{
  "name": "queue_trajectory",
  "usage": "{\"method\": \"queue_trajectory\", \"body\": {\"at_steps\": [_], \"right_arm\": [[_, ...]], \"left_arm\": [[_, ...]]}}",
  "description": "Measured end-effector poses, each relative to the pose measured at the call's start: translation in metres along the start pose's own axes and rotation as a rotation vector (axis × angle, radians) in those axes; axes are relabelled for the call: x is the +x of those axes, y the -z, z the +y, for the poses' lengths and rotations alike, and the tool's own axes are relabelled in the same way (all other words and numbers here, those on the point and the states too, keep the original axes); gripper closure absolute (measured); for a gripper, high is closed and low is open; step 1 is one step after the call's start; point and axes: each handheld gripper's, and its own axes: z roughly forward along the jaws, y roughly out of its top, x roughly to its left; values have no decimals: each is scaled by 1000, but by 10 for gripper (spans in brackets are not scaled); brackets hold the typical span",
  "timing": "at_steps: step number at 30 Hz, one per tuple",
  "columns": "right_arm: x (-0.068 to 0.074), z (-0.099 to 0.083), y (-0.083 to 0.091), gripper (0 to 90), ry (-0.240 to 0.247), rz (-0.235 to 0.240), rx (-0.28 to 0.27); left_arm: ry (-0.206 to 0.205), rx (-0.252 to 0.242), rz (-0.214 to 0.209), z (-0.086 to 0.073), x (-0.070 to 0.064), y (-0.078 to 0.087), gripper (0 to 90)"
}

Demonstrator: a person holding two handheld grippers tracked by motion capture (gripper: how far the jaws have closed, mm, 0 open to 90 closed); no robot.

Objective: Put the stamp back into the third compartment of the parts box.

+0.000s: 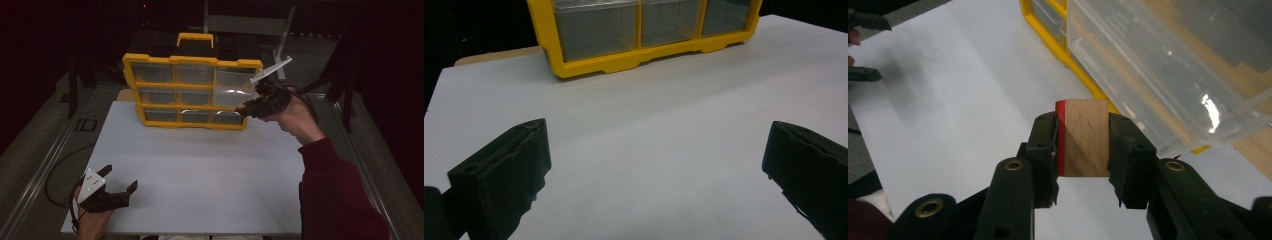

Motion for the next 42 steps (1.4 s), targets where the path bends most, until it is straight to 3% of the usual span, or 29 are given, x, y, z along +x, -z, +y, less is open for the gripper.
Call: {"method": "queue_trajectory", "body": {"at_steps": [42], "right_arm": [[-16, 28, 47, 658, -62, -24, -98]], "left_arm": [[6, -3, 0, 0, 0, 0, 0]]}}
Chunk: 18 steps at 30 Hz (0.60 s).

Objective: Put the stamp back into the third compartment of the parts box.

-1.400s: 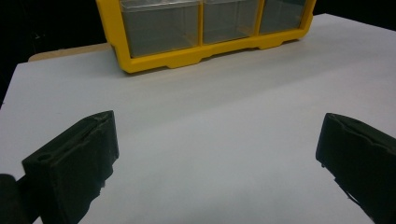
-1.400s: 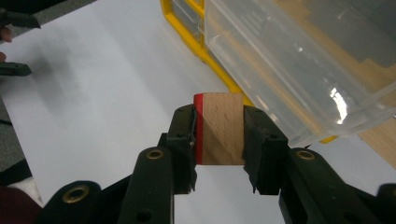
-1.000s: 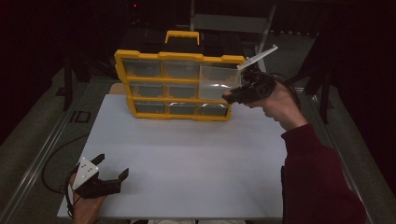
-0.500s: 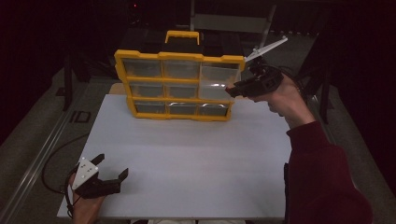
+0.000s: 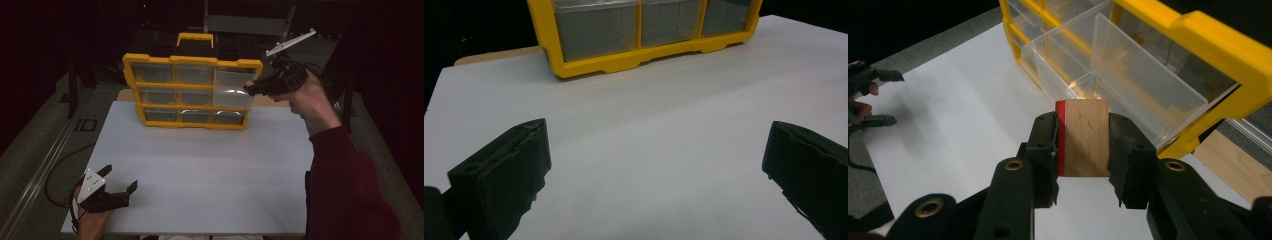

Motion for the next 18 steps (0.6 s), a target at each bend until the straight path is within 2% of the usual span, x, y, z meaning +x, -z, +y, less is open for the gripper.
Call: {"method": "queue_trajectory", "body": {"at_steps": [18], "right_arm": [[-8, 14, -1, 658, -40, -34, -41]], "left_arm": [[2, -1, 0, 0, 1, 0, 0]]}}
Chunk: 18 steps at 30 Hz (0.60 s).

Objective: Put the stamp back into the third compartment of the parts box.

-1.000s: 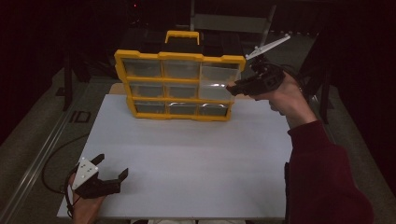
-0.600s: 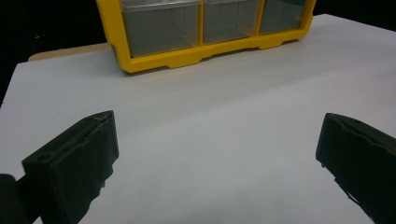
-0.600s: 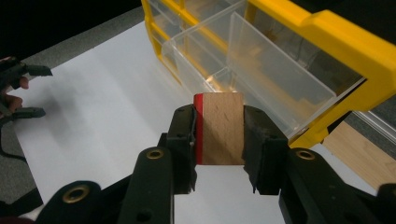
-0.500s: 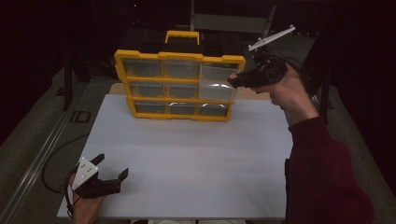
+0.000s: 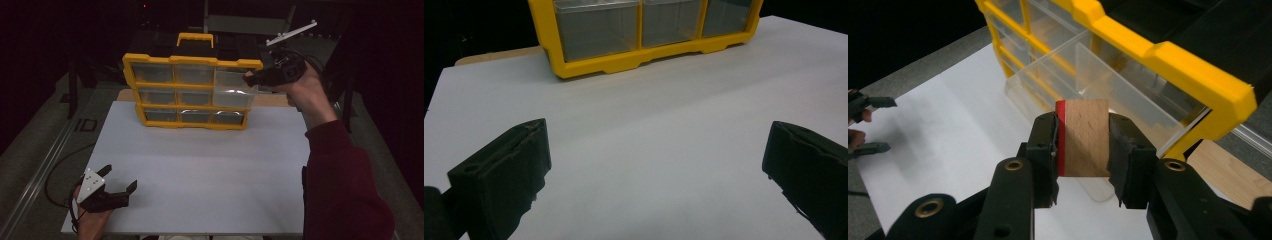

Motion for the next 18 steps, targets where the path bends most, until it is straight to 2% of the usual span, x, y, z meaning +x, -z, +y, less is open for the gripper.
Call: {"method": "queue_trajectory", "body": {"at_steps": [18], "right_arm": [[-2, 7, -22, 657, -36, -55, 7]], "left_arm": [[0, 1, 0, 0, 0, 0, 0]]}}
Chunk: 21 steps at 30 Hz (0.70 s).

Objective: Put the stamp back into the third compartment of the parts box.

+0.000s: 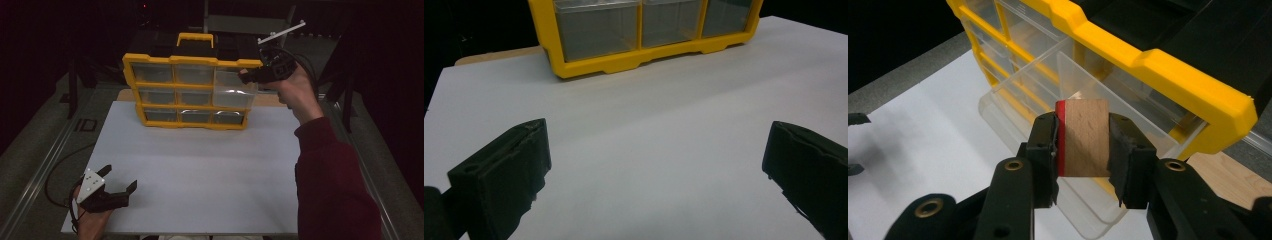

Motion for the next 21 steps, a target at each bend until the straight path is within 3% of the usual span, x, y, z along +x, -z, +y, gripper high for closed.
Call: {"method": "queue_trajectory", "body": {"at_steps": [21], "right_arm": [[-4, -5, -22, 653, -35, -56, 44]], "left_arm": [[-1, 2, 1, 0, 1, 0, 0]]}}
